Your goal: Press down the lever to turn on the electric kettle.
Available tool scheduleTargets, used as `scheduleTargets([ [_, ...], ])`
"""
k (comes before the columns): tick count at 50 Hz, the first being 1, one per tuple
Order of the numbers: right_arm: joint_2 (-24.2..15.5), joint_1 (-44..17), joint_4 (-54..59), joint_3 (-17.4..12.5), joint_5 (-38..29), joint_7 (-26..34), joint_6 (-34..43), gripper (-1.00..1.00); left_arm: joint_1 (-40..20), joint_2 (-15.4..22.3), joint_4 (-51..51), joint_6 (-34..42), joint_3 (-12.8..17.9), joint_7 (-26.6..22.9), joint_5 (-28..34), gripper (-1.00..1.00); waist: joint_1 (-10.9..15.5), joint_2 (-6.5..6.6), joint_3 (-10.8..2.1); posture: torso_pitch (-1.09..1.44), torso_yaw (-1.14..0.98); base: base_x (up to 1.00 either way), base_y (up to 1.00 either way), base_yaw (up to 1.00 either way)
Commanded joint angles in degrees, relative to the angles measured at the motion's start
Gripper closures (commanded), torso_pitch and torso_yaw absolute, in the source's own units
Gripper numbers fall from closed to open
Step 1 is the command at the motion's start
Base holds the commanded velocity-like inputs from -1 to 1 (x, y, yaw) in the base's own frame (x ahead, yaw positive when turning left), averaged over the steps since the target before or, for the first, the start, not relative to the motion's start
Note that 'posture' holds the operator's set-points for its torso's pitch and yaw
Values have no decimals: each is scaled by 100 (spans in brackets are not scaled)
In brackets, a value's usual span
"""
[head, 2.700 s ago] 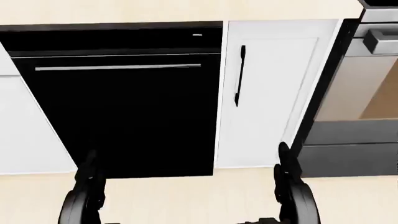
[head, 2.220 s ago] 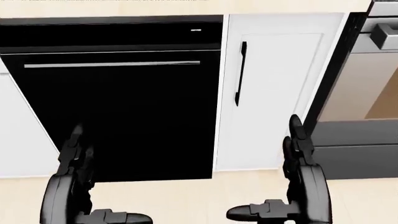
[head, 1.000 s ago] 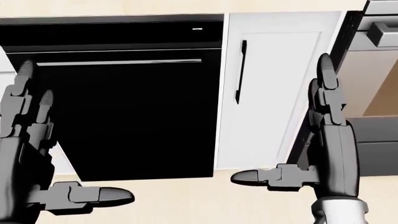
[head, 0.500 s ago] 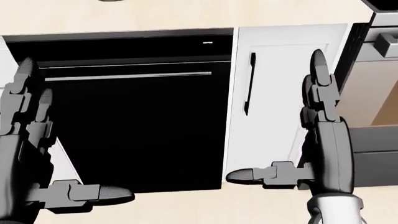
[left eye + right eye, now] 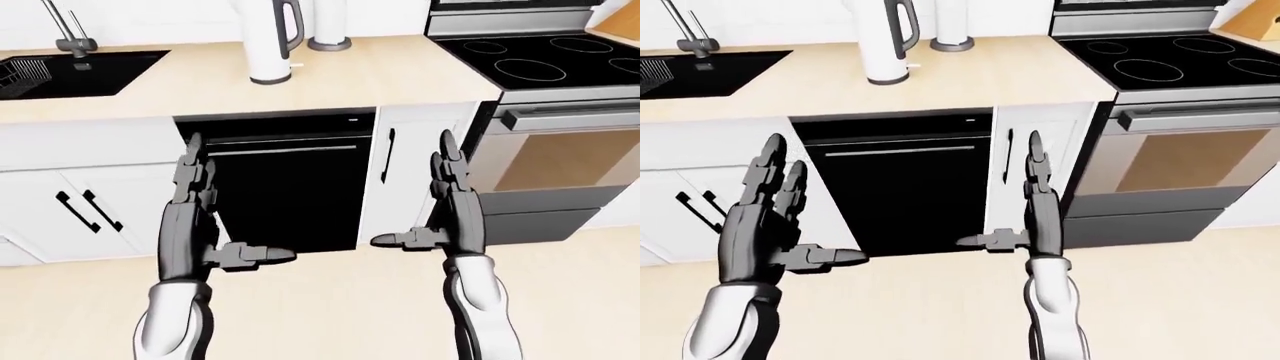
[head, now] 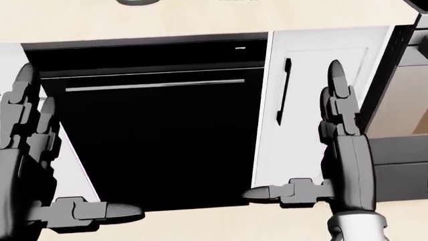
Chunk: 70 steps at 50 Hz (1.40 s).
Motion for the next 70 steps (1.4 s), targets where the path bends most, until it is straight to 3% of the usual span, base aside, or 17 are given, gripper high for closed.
scheduleTargets([
  [1,-47,-146,-284,-105,-12,-48,-180,-100,-118,-5,-244,-187,-77,-19,-27,-100,-24,-31,-91,0,0,0,18,0],
  [10,-50,-154,-254,-107,-15,-42,-202,-100,-117,-7,-245,-197,-88,-17,-23,-100,-30,-727,-93,0,0,0,18,0],
  [11,-48,-154,-263,-104,-17,-42,-192,-100,-111,-7,-235,-212,-95,-18,-18,-100,-93,-512,-84,0,0,0,19,0],
  [13,-44,-150,-284,-98,-23,-44,-176,-100,-115,-7,-237,-207,-93,-18,-20,-100,-59,-609,-97,0,0,0,18,0],
  [19,-43,-140,-269,-91,-26,-41,-196,-100,-96,-8,-246,-219,-92,-21,-20,-100,-53,-291,-31,0,0,0,18,0],
  [23,-37,-132,-295,-79,-34,-39,-176,-100,-86,-8,-238,-240,-82,-28,-27,-100,-50,314,-112,0,0,0,18,0],
  [24,-36,-134,-286,-79,-34,-40,-181,-100,-81,-8,-238,-242,-84,-28,-25,-100,-12,34,-66,0,0,0,18,0],
  [32,-30,-131,-278,-67,-53,-40,-143,-100,-94,-8,-259,-209,-70,-25,-34,-100,-23,-276,-62,0,0,0,18,0],
  [36,-32,-141,-238,-83,-74,-75,-113,-100,-81,-10,-291,-190,-77,-22,-27,-100,-32,-727,-123,0,0,0,18,0],
  [37,-36,-146,-217,-88,-71,-76,-117,-100,-83,-10,-300,-181,-80,-20,-25,-100,-91,-558,-75,0,0,0,18,0],
  [40,-35,-144,-223,-68,-96,-70,-86,-100,-74,-11,-297,-193,-79,-20,-25,-100,-73,-588,-100,0,0,0,18,0],
  [45,-35,-150,-203,-71,-108,-73,-66,-100,-74,-12,-267,-220,-81,-21,-26,-100,-51,-313,-32,0,0,0,18,0],
  [49,-38,-168,-185,-79,-113,-80,-52,-100,-71,-12,-244,-241,-74,-24,-32,-100,-49,354,-173,0,0,0,18,0],
  [50,-38,-162,-202,-71,-124,-80,-38,-100,-86,-10,-228,-243,-68,-24,-34,-100,-3,63,-95,0,0,0,18,0],
  [59,-41,-170,-185,-70,-148,-75,-12,-100,-85,-5,-147,-318,-57,-26,-40,-100,-19,-340,-49,0,0,0,18,0],
  [62,-43,-172,-169,-81,-143,-81,-49,-100,-83,-5,-143,-324,-59,-24,-37,-100,-38,-784,-119,0,0,0,26,0],
  [70,-45,-186,-156,-102,-117,-92,-77,-100,-78,-7,-194,-278,-69,-18,-29,-100,-11,-93,-17,0,0,0,0,29],
])
